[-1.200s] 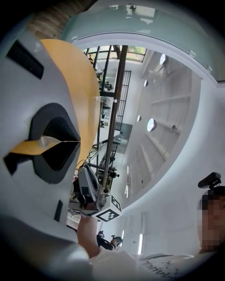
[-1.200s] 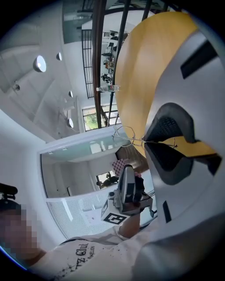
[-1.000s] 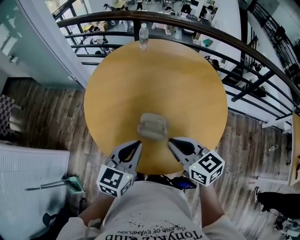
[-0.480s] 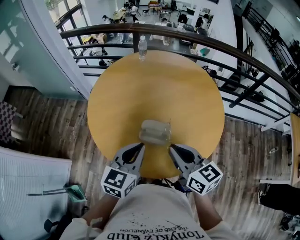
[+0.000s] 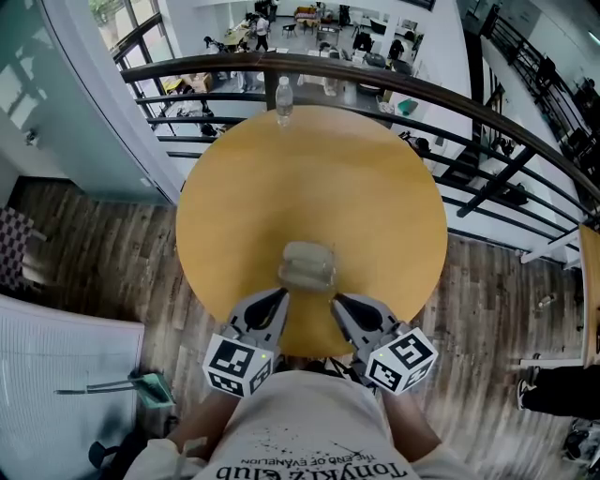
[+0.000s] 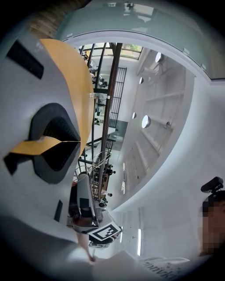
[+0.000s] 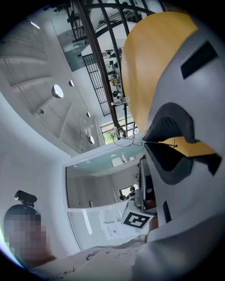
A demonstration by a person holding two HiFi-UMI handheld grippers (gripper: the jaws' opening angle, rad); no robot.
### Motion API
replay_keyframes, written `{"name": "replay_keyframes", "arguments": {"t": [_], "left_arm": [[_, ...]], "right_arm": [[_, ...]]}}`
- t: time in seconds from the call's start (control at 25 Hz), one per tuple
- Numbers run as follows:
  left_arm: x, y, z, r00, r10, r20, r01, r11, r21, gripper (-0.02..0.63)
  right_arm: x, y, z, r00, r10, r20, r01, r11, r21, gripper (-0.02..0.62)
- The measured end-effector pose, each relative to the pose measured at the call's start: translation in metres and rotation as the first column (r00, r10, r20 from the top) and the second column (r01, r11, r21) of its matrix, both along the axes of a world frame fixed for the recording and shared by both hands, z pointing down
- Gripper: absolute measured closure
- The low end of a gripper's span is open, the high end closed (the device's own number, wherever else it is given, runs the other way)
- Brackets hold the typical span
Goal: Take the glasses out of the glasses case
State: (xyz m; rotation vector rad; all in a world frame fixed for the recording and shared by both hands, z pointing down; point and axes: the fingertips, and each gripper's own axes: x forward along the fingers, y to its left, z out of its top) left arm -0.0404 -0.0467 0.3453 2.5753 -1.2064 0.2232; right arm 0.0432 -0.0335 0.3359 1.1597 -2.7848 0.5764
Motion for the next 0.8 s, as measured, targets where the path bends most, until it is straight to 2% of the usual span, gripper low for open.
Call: {"name": "replay_keyframes", "arguments": {"t": [0.8], "left_arm": [[-0.0065,0.0065,0.0004,1.0,-0.004,-0.001,0.004,1.0,-0.003,0.581]], "right_arm": [[-0.0076,0.0037,0.0005,1.0,-0.01,-0.014,0.01,1.0,0.004,0.561]]}}
